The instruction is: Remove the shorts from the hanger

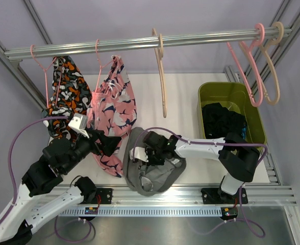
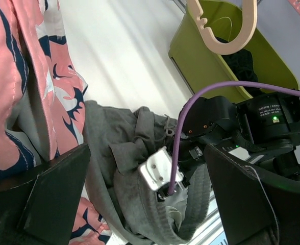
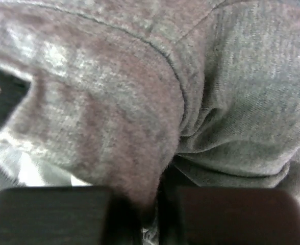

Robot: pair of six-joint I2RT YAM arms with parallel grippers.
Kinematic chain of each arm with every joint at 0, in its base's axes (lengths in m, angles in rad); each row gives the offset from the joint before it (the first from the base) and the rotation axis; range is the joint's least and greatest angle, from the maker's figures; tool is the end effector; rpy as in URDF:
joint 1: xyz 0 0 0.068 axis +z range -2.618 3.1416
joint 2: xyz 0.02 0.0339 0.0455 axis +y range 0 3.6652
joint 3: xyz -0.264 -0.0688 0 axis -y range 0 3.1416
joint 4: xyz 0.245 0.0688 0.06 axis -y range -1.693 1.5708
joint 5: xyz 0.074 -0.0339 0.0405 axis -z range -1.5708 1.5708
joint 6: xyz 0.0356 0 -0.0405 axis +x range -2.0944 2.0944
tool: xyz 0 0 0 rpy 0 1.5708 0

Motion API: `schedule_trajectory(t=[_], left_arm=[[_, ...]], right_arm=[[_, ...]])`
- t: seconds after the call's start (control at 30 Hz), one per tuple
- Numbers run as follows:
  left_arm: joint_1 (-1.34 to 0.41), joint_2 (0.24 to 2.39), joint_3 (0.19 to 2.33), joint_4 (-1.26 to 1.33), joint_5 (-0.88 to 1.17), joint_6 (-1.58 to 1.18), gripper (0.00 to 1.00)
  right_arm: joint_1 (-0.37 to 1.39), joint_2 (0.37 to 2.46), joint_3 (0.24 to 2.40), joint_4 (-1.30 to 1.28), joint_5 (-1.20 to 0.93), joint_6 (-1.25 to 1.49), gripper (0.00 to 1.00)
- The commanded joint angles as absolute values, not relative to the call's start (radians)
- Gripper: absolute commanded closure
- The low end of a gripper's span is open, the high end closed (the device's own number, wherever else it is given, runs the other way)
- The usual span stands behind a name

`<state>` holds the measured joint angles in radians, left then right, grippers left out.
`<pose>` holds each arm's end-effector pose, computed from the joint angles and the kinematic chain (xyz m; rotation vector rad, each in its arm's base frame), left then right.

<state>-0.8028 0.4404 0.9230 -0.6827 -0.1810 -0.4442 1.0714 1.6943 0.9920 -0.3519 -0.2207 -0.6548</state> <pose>0.0582 -0.0511 0.3712 0.1920 1.8180 -0.7359 0.1522 0.2952 0.1685 -2.0631 1.6630 0.4319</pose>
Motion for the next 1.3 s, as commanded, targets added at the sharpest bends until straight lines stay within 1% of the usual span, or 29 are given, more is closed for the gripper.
schedule_trajectory(t=[0.0, 0.07, 0.1, 0.2, 0.37, 0.47, 0.6, 0.67, 0.77, 0.93, 1.03, 1.13, 1.27], left_arm=[[-0.801, 0.433, 0.963, -0.609, -0.146, -0.417, 0.01], [-0.801, 0.436, 0.974, -0.595, -0.135, -0.402, 0.01], [-0.801, 0.440, 0.982, -0.580, -0.123, -0.396, 0.01], [-0.801, 0.457, 1.006, -0.549, -0.106, -0.368, 0.01], [-0.801, 0.508, 1.054, -0.512, -0.087, -0.339, 0.01], [-0.801, 0.548, 1.081, -0.496, -0.074, -0.328, 0.01], [-0.801, 0.575, 1.088, -0.462, -0.054, -0.328, 0.01], [-0.801, 0.586, 1.089, -0.450, -0.046, -0.325, 0.01], [-0.801, 0.597, 1.097, -0.445, -0.038, -0.319, 0.01], [-0.801, 0.601, 1.112, -0.442, -0.034, -0.305, 0.01], [-0.801, 0.591, 1.114, -0.442, -0.034, -0.299, 0.01], [-0.801, 0.580, 1.109, -0.440, -0.028, -0.296, 0.01], [-0.801, 0.584, 1.115, -0.452, -0.011, -0.295, 0.01]], right_arm=[[1.077, 1.584, 1.019, -0.575, -0.412, -0.727, 0.96], [1.065, 1.504, 1.026, -0.677, -0.504, -0.811, 1.00], [1.057, 1.427, 1.034, -0.714, -0.532, -0.842, 1.00], [1.028, 1.309, 1.078, -0.846, -0.583, -0.920, 1.00], [0.937, 1.192, 1.198, -1.117, -0.683, -1.050, 1.00], [0.864, 1.114, 1.227, -1.212, -0.718, -1.086, 1.00], [0.747, 0.973, 1.250, -1.281, -0.736, -1.126, 1.00], [0.689, 0.936, 1.281, -1.313, -0.738, -1.137, 1.00], [0.621, 0.849, 1.344, -1.312, -0.732, -1.105, 1.00], [0.526, 0.802, 1.488, -1.340, -0.675, -1.051, 1.00], [0.496, 0.778, 1.523, -1.327, -0.600, -1.000, 1.00], [0.462, 0.756, 1.517, -1.255, -0.493, -0.896, 1.00], [0.402, 0.742, 1.493, -1.064, -0.355, -0.758, 1.00]])
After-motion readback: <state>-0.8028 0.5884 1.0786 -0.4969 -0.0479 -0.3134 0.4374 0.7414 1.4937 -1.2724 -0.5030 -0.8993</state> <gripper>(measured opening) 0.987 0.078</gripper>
